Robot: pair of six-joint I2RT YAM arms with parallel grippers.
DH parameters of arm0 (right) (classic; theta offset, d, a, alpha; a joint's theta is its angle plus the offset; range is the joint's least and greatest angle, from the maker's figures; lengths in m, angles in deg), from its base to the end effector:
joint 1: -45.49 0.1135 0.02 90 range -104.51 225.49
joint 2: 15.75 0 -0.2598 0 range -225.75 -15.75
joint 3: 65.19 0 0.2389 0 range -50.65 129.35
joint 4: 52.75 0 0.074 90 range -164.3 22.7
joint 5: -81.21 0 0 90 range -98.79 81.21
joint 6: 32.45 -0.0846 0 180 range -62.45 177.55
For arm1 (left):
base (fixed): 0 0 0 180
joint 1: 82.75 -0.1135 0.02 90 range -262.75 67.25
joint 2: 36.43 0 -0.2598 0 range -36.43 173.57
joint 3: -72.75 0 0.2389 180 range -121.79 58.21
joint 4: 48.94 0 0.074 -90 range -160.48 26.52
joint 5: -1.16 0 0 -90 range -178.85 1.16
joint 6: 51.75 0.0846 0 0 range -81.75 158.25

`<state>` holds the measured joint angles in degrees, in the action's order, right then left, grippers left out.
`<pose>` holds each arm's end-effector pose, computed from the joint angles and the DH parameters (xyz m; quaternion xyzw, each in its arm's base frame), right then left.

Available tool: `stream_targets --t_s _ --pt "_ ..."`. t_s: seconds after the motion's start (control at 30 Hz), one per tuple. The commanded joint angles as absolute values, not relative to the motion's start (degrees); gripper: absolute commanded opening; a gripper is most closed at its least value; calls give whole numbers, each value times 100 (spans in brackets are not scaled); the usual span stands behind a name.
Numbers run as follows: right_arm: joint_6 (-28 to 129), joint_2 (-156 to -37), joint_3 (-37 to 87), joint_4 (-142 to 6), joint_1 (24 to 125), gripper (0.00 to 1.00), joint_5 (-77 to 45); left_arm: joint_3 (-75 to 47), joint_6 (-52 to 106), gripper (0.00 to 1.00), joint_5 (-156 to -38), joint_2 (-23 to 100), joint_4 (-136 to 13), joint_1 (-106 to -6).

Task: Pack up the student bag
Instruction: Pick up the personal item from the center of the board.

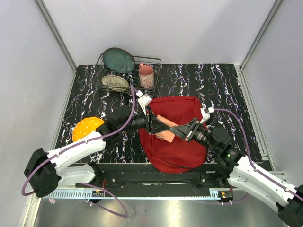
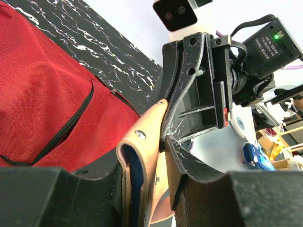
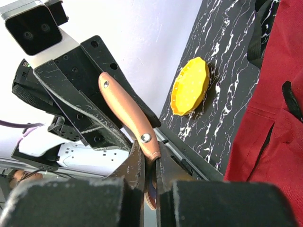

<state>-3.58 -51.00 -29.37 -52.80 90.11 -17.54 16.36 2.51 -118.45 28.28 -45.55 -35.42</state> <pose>0.1364 0.1527 0.2672 0.0471 0.7023 0.5971 0.3846 0.1675 -0.2433 0.3012 0.2438 0.6913 -0.5743 0.3644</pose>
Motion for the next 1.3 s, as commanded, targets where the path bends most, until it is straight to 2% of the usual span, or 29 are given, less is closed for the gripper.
stream_targets --t_s 0.0,0.17,0.2,0.27,0.4,0.47,0.5,0.53,0.63,0.67,0.73,0.77,0.8,0.87,0.93,0.97,1.1,1.2,1.27 --pt "-415 -5004 -2937 -5095 9040 1 -1749 1312 503 34 -12102 2527 -4536 -3458" --pt "-459 -4828 -3008 -5323 9040 2 -1617 1321 687 34 -11812 2360 -4897 -3458" --pt "-459 -4801 -2999 -5367 9040 2 -1583 1304 714 17 -11768 2342 -4967 -3458" --pt "-459 -4783 -2973 -5578 9040 3 -1512 1277 758 0 -11636 2333 -5099 -3467" --pt "-433 -4696 -2903 -5973 9040 3 -1372 1251 793 0 -11416 2298 -5258 -3476" --pt "-381 -4669 -2833 -6114 9040 3 -1301 1251 811 28 -11328 2255 -5328 -3476" --pt "-354 -4678 -2789 -6271 9040 3 -1275 1233 828 47 -11328 2246 -5355 -3493" --pt "-267 -4695 -2745 -6351 9040 3 -1240 1216 872 54 -11337 2237 -5390 -3502" --pt "-126 -4801 -2569 -6571 9040 3 -1248 1172 942 55 -11328 2184 -5495 -3529" --pt "-108 -4836 -2525 -6598 9040 3 -1248 1172 977 53 -11319 2158 -5530 -3546" --pt "-99 -4906 -2516 -6607 9040 3 -1240 1154 1013 35 -11363 2149 -5539 -3564" --pt "-99 -4924 -2507 -6607 9040 3 -1239 1145 1048 7 -11346 2123 -5592 -3573" --pt "-108 -4959 -2507 -6607 9040 3 -1248 1145 1039 0 -11328 2114 -5610 -3581" --pt "-125 -4994 -2524 -6563 9031 3 -1266 1154 1048 0 -11336 2114 -5601 -3590" --pt "-143 -4994 -2533 -6493 9040 3 -1301 1163 1022 23 -11389 2122 -5592 -3590" --pt "-152 -4994 -2533 -6484 9040 3 -1318 1180 1013 38 -11424 2157 -5549 -3590" --pt "-99 -5029 -2516 -6457 9040 3 -1432 1286 864 45 -11609 2184 -5250 -3599" --pt "-64 -5073 -2490 -6449 9040 3 -1529 1303 802 45 -11706 2228 -5083 -3625" --pt "6 -5117 -2446 -6396 9040 1 -1661 1295 793 51 -11820 2306 -5021 -3643"
